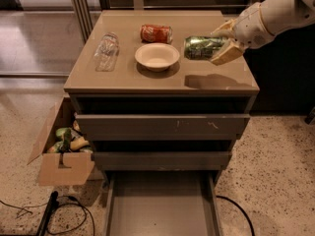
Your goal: Pick green can from bottom drawer and place on counter
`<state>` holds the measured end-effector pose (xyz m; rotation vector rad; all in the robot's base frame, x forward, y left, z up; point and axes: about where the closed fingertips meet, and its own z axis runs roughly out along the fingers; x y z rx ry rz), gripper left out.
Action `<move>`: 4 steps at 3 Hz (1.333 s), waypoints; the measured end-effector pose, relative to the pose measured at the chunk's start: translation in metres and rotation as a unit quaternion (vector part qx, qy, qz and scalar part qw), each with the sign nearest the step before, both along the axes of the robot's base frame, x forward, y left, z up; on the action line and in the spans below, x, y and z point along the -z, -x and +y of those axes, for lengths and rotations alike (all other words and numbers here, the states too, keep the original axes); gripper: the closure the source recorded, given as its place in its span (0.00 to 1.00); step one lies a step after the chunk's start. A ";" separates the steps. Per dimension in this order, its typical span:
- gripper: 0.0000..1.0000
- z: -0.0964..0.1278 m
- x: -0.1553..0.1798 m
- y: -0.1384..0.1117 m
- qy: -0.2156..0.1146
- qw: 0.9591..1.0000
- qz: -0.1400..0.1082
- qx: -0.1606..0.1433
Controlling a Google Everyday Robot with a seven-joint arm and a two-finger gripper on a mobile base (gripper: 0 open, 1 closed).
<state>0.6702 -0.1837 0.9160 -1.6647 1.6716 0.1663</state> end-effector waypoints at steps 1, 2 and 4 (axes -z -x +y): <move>1.00 0.004 0.014 -0.006 0.001 1.000 0.008 0.002; 1.00 0.006 0.025 -0.014 -0.002 1.000 0.012 0.005; 1.00 -0.001 0.033 -0.043 -0.007 1.000 0.009 0.022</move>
Offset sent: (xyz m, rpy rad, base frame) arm 0.0230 0.0033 -0.0322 0.0094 0.0257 -0.0233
